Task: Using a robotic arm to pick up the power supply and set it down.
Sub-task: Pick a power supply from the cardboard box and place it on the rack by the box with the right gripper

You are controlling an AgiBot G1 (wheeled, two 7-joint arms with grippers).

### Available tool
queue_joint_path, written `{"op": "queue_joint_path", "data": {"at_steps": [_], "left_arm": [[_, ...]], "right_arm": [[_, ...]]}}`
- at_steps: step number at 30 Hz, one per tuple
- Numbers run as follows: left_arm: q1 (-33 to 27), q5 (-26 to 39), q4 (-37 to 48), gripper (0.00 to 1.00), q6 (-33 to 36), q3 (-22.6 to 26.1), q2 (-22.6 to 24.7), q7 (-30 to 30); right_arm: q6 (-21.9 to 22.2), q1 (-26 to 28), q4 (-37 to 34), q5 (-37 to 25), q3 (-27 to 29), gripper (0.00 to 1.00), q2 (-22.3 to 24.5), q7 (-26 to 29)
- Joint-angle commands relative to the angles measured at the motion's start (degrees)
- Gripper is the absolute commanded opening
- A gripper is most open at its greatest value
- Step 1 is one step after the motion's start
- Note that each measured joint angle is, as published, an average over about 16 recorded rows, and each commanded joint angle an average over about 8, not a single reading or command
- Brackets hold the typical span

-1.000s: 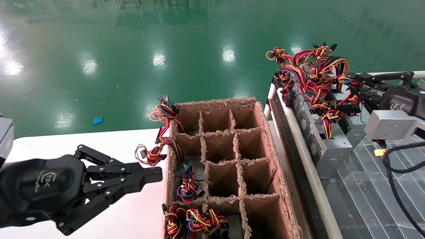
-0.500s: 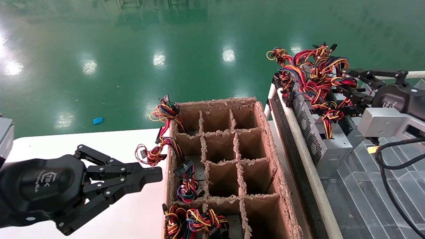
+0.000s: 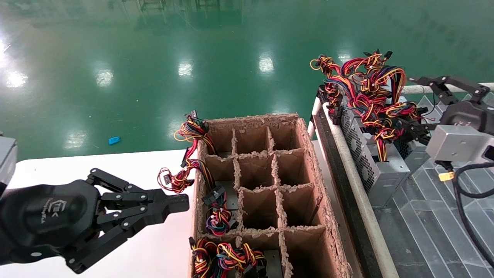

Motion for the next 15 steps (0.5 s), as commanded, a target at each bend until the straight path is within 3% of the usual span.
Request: {"op": "queue_joint_path", "data": {"at_steps": [1,15], "left_arm": [[0.0,0.0,0.0,0.00,0.0,0.0,0.0,0.0],[0.0,0.0,0.0,0.00,0.0,0.0,0.0,0.0]], "right_arm": [[-0.3,0.1,0.0,0.3,0.0,1.00,0.3,1.1],[-4.7,1.5,0.1,-2.4,-3.0,1.00,4.4,8.7]]}}
